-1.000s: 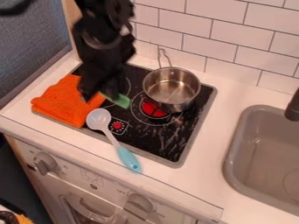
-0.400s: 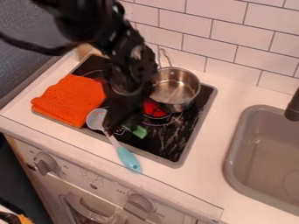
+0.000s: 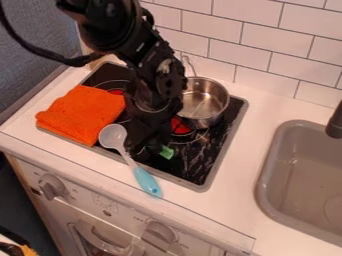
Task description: Remove the green object from the orange cloth then put it below the silver pot
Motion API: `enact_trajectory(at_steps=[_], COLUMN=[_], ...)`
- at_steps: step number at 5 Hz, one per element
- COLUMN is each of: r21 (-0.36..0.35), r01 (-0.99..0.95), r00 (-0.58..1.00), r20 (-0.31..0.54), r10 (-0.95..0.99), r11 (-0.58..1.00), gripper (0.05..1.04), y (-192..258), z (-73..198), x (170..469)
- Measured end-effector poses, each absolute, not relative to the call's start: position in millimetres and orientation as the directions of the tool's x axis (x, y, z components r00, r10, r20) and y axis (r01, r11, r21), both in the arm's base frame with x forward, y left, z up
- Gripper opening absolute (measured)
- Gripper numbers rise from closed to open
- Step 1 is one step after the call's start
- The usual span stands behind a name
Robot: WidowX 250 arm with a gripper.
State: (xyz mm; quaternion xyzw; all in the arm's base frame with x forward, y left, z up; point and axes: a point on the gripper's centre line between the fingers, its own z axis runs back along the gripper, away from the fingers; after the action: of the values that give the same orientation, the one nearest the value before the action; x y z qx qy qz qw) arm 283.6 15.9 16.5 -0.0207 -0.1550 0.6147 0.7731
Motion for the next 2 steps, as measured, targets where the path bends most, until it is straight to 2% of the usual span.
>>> enact_trajectory(at_steps=[2], r21=[-0.197], r01=[-0.936], r00=[0.251], r20=[0.213], r10=[0.944], r11=[0.293], gripper=[0.857], y=[11.0], z=[20.1], x=[282.8])
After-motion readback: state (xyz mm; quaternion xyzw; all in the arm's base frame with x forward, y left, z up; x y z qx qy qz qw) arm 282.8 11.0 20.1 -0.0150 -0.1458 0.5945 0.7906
